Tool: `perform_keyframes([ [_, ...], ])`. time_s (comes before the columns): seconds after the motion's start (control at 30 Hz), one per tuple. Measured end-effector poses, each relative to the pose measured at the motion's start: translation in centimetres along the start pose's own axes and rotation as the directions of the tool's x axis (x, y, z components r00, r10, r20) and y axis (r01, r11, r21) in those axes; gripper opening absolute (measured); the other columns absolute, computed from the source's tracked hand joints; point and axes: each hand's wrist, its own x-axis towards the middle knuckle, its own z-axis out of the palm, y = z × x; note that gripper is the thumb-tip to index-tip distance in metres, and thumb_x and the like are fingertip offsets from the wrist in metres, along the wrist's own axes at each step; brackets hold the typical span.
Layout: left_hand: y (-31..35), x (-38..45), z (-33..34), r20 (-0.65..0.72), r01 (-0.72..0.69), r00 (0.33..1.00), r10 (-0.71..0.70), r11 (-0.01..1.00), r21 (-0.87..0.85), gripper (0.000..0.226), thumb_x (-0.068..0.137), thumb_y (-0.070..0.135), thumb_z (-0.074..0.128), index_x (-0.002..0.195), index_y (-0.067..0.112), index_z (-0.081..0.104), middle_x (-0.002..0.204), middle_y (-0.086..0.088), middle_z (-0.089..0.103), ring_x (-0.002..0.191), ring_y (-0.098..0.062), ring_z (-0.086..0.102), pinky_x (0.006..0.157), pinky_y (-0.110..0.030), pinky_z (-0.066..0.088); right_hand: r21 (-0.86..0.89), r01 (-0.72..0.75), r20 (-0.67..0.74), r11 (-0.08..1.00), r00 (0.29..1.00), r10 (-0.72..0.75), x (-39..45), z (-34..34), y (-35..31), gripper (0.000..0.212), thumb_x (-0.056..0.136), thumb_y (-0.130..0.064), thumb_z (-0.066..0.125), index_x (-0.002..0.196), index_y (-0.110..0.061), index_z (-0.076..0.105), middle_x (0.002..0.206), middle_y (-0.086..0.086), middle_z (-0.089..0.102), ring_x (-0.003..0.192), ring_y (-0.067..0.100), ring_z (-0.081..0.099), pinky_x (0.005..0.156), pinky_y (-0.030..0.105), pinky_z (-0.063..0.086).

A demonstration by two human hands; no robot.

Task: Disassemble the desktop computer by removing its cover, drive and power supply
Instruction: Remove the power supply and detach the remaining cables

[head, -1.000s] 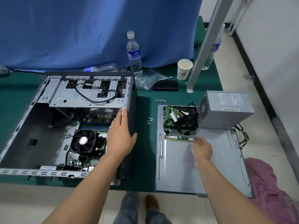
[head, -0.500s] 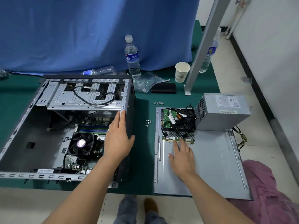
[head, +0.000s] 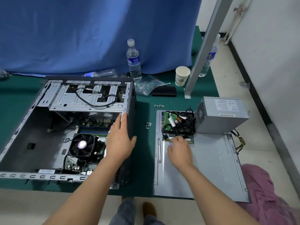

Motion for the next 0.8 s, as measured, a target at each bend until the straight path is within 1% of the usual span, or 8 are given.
perform_keyframes([
  [0.07, 0.0, 0.0, -0.2, 0.012, 0.017, 1.000, -0.016, 0.999, -0.047, 0.089, 0.088, 0.032, 0.064, 0.153, 0.021, 0.003, 0.157, -0.005, 0.016, 0.138, -0.027, 0.024, 0.109, -0.040, 0.031, 0.158, 0.038, -0.013, 0.987, 0.999, -0.037, 0.2, -1.3, -1.7, 0.025, 0.094, -0.018, 0.046, 0.112, -0.011, 0.062, 0.113, 0.007, 0.060, 0.104, 0.023, 0.056, 0.086, 0.034, 0.046],
  [0.17, 0.0, 0.0, -0.5, 0.044, 0.040, 0.999, -0.033, 0.987, -0.156, 0.086, 0.089, 0.035, 0.062, 0.153, 0.025, 0.005, 0.156, -0.006, 0.018, 0.140, -0.027, 0.020, 0.112, -0.043, 0.028, 0.331, 0.137, -0.034, 0.934, 0.991, -0.133, 0.4, -3.2, -4.7, 0.018, 0.093, -0.016, 0.050, 0.092, -0.011, 0.068, 0.084, 0.003, 0.068, 0.077, 0.019, 0.062, 0.072, 0.032, 0.050],
  [0.3, -0.4, 0.1, -1.5, 0.109, 0.073, 0.993, -0.034, 0.925, -0.373, 0.076, 0.090, 0.034, 0.062, 0.151, 0.031, 0.016, 0.154, -0.002, 0.022, 0.141, -0.021, 0.020, 0.114, -0.042, 0.027, 0.437, 0.211, -0.077, 0.874, 0.977, -0.197, 0.4, -4.9, -9.0, 0.017, 0.092, -0.018, 0.053, 0.081, -0.019, 0.066, 0.073, -0.001, 0.067, 0.065, 0.014, 0.060, 0.067, 0.030, 0.049],
  [0.47, -4.7, 1.3, -5.1, 0.211, 0.141, 0.977, -0.005, 0.762, -0.632, 0.036, 0.089, 0.024, 0.064, 0.125, 0.024, 0.061, 0.120, 0.007, 0.065, 0.106, -0.002, 0.060, 0.094, -0.022, 0.046, 0.503, 0.288, -0.163, 0.815, 0.957, -0.238, 0.2, -5.0, -15.5, 0.019, 0.092, -0.019, 0.055, 0.074, -0.024, 0.060, 0.063, -0.009, 0.061, 0.054, 0.000, 0.052, 0.055, 0.015, 0.040],
  [0.57, -9.4, 2.2, -7.1, 0.238, 0.135, 0.971, -0.002, 0.828, -0.545, 0.014, 0.088, 0.023, 0.065, 0.102, 0.023, 0.070, 0.096, 0.009, 0.071, 0.091, -0.004, 0.065, 0.082, -0.019, 0.049, 0.536, 0.290, -0.191, 0.792, 0.956, -0.221, 0.0, -3.4, -19.8, 0.014, 0.091, -0.020, 0.056, 0.080, -0.022, 0.065, 0.067, -0.008, 0.064, 0.056, 0.000, 0.055, 0.056, 0.016, 0.044],
  [0.67, -14.5, 2.9, -8.5, 0.289, 0.202, 0.955, -0.065, 0.856, -0.475, 0.014, 0.086, 0.018, 0.069, 0.099, 0.017, 0.070, 0.094, 0.001, 0.072, 0.087, -0.012, 0.065, 0.080, -0.028, 0.052, 0.482, 0.267, -0.093, 0.834, 0.963, -0.254, -0.1, -0.6, -23.2, 0.011, 0.090, -0.020, 0.058, 0.094, -0.017, 0.068, 0.072, -0.010, 0.061, 0.060, -0.005, 0.054, 0.060, 0.011, 0.041],
  [0.73, -17.5, 3.2, -9.0, 0.309, 0.239, 0.944, -0.114, 0.884, -0.402, 0.019, 0.083, 0.015, 0.071, 0.102, 0.011, 0.070, 0.094, -0.004, 0.070, 0.087, -0.015, 0.063, 0.076, -0.024, 0.047, 0.399, 0.204, 0.066, 0.894, 0.966, -0.250, -0.2, 1.5, -24.5, 0.024, 0.090, -0.025, 0.059, 0.112, -0.015, 0.063, 0.095, -0.004, 0.063, 0.082, 0.002, 0.058, 0.075, 0.018, 0.044],
  [0.8, -20.0, 3.6, -9.3, 0.311, 0.276, 0.937, -0.161, 0.886, -0.372, 0.023, 0.081, 0.016, 0.074, 0.103, 0.012, 0.068, 0.095, -0.005, 0.068, 0.086, -0.016, 0.061, 0.071, -0.023, 0.043, 0.299, 0.157, 0.190, 0.941, 0.957, -0.220, -0.5, 3.6, -24.9, 0.047, 0.089, -0.031, 0.061, 0.132, -0.016, 0.049, 0.128, 0.001, 0.051, 0.116, 0.014, 0.050, 0.096, 0.025, 0.039],
])
